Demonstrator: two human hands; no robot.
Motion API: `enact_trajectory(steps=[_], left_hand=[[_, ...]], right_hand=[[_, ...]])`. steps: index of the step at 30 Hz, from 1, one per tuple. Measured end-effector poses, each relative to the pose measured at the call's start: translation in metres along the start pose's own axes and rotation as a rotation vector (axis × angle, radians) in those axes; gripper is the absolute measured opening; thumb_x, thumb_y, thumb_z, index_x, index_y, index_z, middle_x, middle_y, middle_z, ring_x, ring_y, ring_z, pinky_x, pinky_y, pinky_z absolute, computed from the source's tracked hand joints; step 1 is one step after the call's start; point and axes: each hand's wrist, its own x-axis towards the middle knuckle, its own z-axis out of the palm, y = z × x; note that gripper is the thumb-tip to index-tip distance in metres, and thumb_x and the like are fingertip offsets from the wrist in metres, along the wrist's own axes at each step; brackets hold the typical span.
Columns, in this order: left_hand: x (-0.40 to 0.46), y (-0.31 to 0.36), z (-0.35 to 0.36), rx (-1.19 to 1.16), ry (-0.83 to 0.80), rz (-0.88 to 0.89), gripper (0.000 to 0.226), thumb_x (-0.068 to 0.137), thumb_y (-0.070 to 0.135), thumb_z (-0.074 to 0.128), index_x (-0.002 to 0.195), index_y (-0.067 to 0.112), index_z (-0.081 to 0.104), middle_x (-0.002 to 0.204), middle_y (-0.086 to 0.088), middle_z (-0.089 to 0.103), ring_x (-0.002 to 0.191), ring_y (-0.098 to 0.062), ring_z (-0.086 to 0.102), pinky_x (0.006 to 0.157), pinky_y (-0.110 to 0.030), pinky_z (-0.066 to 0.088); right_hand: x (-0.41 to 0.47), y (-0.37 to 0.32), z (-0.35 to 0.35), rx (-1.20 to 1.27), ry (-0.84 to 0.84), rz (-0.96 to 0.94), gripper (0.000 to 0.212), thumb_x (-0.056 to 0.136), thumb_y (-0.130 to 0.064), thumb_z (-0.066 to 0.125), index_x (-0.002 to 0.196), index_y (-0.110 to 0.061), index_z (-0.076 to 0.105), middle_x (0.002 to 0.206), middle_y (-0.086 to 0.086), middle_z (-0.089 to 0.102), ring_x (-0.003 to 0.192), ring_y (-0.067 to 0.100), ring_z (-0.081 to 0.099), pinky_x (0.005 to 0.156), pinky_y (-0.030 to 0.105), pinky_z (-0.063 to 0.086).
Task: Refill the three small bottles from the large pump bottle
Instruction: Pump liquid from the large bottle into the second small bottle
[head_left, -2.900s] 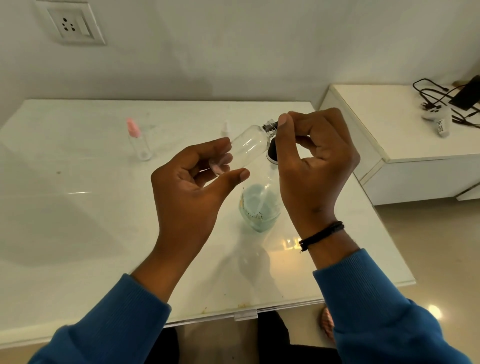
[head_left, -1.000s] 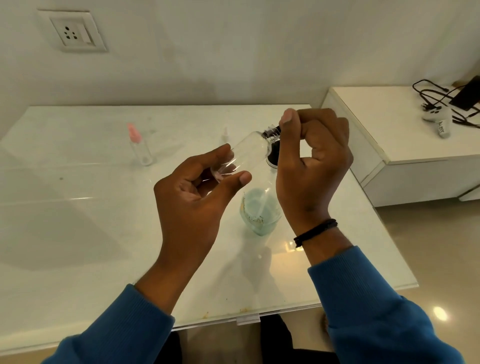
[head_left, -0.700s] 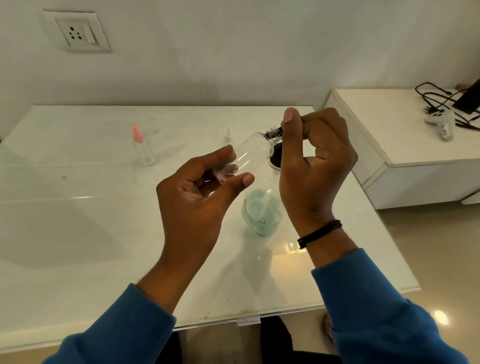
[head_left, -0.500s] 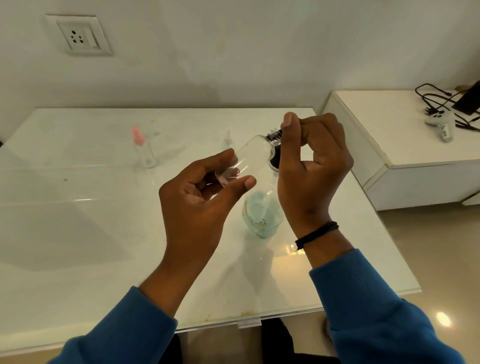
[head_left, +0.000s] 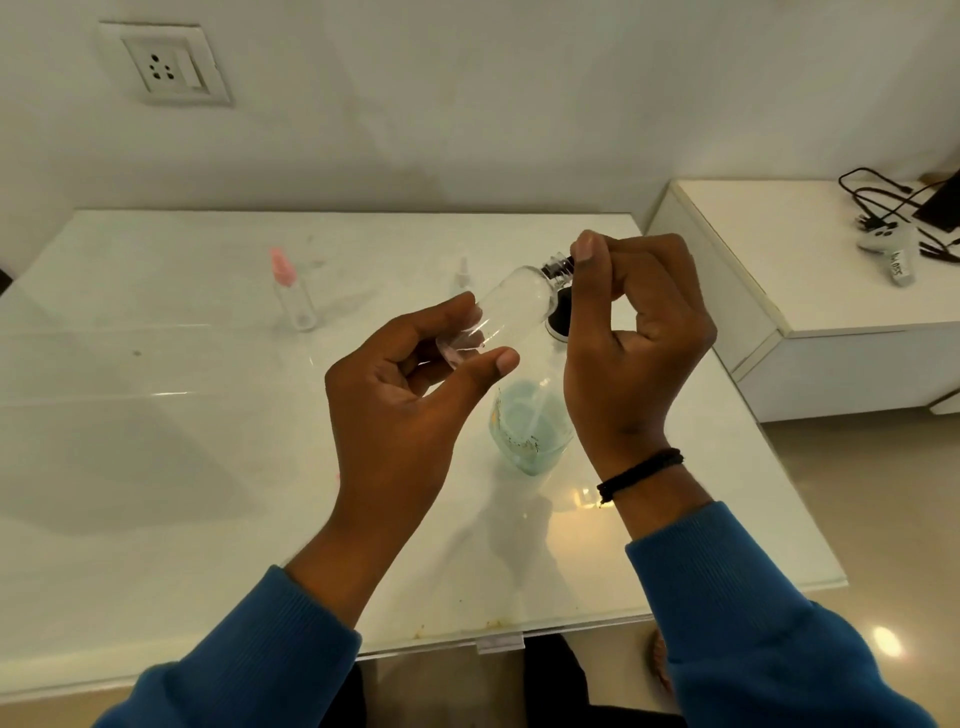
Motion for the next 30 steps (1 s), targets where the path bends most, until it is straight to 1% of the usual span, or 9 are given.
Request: enact_trajectory(steps=[3,7,11,15,17,20,25,29,30], left_hand=[[-0.0022,-0.0009,0.0008,0.001,-0.004,-0.012,0.045,0.077,0.016,0.086,0.120,0.014,0.072,0.110,0.005,0.076,0.099,-0.010,0.074,0.090,-0.030,0.060],[-0.0017,-0.0009,0.0009,0.016,0.003,0.008,0.045,0.078,0.017,0.086,0.120,0.014,0.072,0.110,0.006,0.075,0.098,-0.008,0.074,0.089,-0.027,0.060],[-0.0014,-0.0008,0.0010,0.021,0.007,0.015,0.045,0.078,0.017,0.086,0.120,0.012,0.072,0.112,0.004,0.075,0.099,-0.011,0.074,0.090,-0.033,0.061],[-0.0005,-0.0011,-0.0013,0.017,0.004,0.034,0.046,0.079,0.016,0.085,0.122,0.010,0.071,0.111,0.002,0.075,0.100,-0.013,0.074,0.089,-0.037,0.062],[0.0004,-0.0017,-0.0017,0.025,0.003,0.044,0.045,0.080,0.017,0.085,0.122,0.010,0.071,0.112,0.002,0.075,0.101,-0.013,0.074,0.088,-0.036,0.062],[0.0008,-0.0002,-0.0012,0.049,0.003,0.061,0.044,0.081,0.019,0.084,0.123,0.010,0.071,0.113,0.002,0.075,0.101,-0.012,0.074,0.087,-0.034,0.062],[0.0006,-0.0012,-0.0020,0.054,0.014,0.073,0.043,0.082,0.019,0.083,0.122,0.010,0.071,0.114,0.002,0.075,0.101,-0.014,0.074,0.085,-0.035,0.062],[0.0005,-0.0009,-0.0007,0.053,0.006,0.075,0.043,0.081,0.019,0.083,0.122,0.010,0.071,0.114,0.002,0.075,0.101,-0.014,0.074,0.085,-0.034,0.062],[0.0002,-0.0006,-0.0006,0.052,0.008,0.074,0.043,0.081,0.020,0.083,0.121,0.011,0.071,0.113,0.002,0.075,0.100,-0.014,0.074,0.085,-0.033,0.062]], right_hand=[[0.0002,0.0034,0.0008,0.005,0.004,0.018,0.020,0.097,-0.010,0.067,0.079,-0.004,0.071,0.083,-0.009,0.059,0.073,0.021,0.059,0.061,0.056,0.048],[0.0030,0.0000,0.0007,-0.003,0.002,0.008,0.020,0.097,-0.009,0.067,0.078,-0.004,0.072,0.082,-0.010,0.058,0.073,0.020,0.059,0.061,0.054,0.048],[0.0000,0.0004,-0.0004,0.010,-0.006,0.023,0.019,0.096,-0.007,0.067,0.078,-0.003,0.071,0.082,-0.009,0.058,0.074,0.019,0.059,0.062,0.053,0.049],[0.0048,-0.0010,0.0004,0.002,-0.007,0.020,0.025,0.097,-0.009,0.066,0.073,-0.004,0.068,0.077,-0.010,0.056,0.070,0.016,0.055,0.061,0.051,0.048],[0.0057,-0.0012,0.0009,0.003,-0.009,0.019,0.027,0.097,-0.010,0.066,0.071,-0.004,0.068,0.076,-0.010,0.055,0.070,0.014,0.054,0.061,0.049,0.048],[0.0030,-0.0004,0.0011,0.024,-0.008,0.022,0.023,0.097,-0.008,0.066,0.074,-0.002,0.069,0.078,-0.009,0.056,0.072,0.011,0.054,0.061,0.044,0.049],[0.0036,-0.0026,0.0023,0.012,-0.018,0.027,0.024,0.097,-0.011,0.066,0.075,-0.003,0.070,0.079,-0.009,0.057,0.072,0.016,0.056,0.061,0.048,0.049],[0.0016,-0.0023,0.0020,0.025,-0.013,0.036,0.022,0.097,-0.008,0.066,0.076,-0.003,0.070,0.080,-0.007,0.057,0.072,0.012,0.054,0.060,0.039,0.049],[0.0012,-0.0019,0.0021,0.031,-0.014,0.039,0.022,0.097,-0.007,0.066,0.076,-0.003,0.070,0.080,-0.007,0.057,0.072,0.011,0.054,0.060,0.040,0.049]])
